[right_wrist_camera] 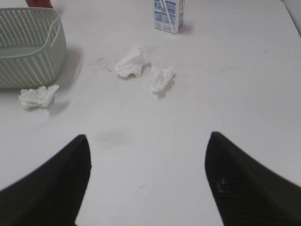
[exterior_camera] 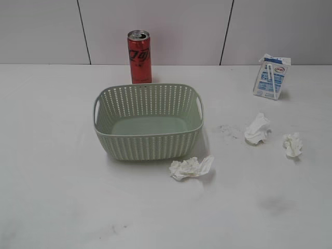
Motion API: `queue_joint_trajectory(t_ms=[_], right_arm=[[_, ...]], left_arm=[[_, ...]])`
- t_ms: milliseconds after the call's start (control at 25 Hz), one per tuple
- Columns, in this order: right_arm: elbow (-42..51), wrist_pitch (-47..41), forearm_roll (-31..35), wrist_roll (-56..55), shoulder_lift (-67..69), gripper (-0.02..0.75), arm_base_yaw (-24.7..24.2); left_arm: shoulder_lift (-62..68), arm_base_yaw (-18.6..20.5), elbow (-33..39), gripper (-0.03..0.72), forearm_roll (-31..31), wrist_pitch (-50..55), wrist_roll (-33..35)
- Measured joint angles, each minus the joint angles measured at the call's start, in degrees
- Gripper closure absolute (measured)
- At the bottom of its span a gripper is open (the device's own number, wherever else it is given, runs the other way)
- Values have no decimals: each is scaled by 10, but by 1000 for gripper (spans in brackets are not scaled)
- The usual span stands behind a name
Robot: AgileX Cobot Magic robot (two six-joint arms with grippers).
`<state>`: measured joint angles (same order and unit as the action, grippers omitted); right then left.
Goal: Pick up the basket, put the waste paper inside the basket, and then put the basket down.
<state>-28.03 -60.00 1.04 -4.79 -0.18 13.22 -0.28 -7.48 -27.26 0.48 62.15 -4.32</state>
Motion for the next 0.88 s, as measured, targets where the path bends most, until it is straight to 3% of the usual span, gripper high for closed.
queue_joint_trajectory(t_ms=[880], right_arm=[[0,0,0,0,0,167,0]], left_arm=[[0,0,0,98,0,0,0]])
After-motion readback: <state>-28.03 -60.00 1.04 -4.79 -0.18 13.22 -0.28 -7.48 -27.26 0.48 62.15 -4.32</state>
